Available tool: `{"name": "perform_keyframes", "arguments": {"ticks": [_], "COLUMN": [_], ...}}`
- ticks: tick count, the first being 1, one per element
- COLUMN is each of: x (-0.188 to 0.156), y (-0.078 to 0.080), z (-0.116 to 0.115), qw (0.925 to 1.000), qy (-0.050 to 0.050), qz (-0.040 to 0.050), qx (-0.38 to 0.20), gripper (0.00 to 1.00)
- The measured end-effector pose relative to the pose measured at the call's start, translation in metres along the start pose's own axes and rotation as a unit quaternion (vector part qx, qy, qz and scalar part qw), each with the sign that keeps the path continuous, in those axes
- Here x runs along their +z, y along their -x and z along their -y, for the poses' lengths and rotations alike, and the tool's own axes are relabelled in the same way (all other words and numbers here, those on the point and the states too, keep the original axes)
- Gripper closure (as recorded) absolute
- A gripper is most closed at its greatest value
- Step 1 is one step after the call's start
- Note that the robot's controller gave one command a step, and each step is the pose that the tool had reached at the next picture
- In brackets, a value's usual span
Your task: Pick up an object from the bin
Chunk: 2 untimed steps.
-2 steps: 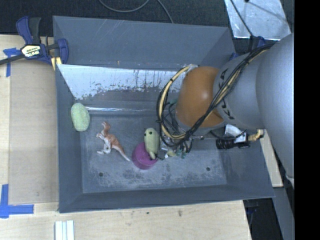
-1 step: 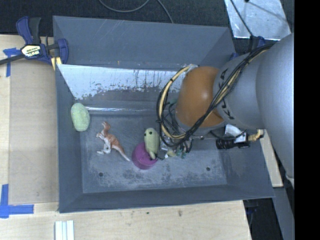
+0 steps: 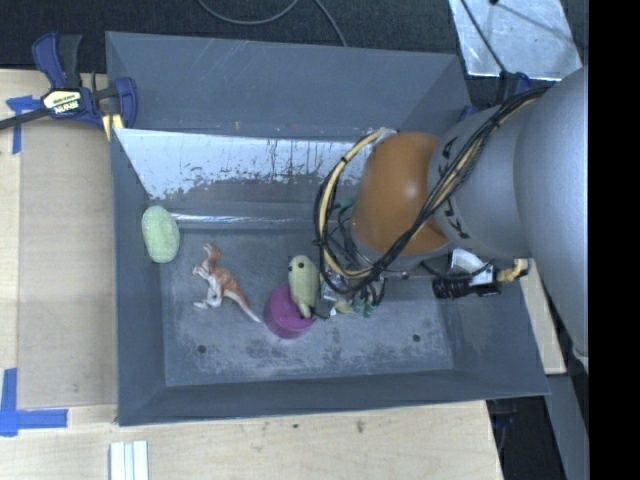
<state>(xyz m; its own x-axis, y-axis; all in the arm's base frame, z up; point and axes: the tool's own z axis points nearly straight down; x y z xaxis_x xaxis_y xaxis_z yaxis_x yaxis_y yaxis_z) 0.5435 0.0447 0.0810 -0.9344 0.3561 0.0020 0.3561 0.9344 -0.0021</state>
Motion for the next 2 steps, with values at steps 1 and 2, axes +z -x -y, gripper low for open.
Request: {"name": "perform_keyframes", "arguments": {"ticks": [1, 2], "x": [-0.015, -0.029], "y": [-0.002, -0.001], "z": [0.001, 0.000], "qw": [1.0000, 1.0000], "qy": [0.000, 0.001], "qz": [0.0009, 0.0027], "qx": [0.000, 0.000], "gripper": [1.00, 1.00]}}
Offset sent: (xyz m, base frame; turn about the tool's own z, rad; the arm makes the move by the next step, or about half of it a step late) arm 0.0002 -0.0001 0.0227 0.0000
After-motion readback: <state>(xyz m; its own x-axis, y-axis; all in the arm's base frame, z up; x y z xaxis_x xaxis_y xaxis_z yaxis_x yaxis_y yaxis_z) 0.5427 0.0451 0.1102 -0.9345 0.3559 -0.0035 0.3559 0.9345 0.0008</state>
